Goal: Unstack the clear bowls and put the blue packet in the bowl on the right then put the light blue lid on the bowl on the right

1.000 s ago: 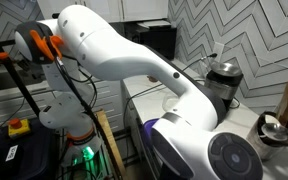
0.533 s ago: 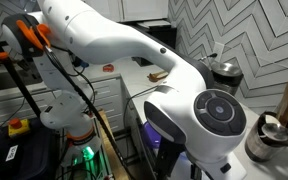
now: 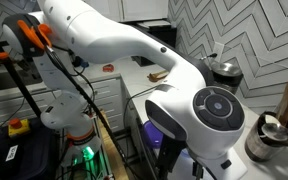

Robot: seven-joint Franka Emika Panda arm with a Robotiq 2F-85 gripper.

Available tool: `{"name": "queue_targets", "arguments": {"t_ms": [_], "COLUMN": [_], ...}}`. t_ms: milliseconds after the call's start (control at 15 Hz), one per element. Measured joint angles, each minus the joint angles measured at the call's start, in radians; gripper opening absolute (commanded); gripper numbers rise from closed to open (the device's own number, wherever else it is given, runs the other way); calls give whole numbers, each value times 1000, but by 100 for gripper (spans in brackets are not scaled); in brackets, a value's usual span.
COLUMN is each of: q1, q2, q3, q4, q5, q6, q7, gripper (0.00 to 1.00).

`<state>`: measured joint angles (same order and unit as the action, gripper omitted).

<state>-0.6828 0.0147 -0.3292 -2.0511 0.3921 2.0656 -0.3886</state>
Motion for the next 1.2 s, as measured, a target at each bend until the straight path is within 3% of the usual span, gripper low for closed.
{"name": "queue_targets", "arguments": {"t_ms": [600, 1200], "q1": [128, 240], "q2": [-63, -139], "q3": [-1, 1], "q4": [-81, -245], "q5": [87, 137], "q6": [80, 385], "q7": [403, 711], "gripper": [3, 3]}}
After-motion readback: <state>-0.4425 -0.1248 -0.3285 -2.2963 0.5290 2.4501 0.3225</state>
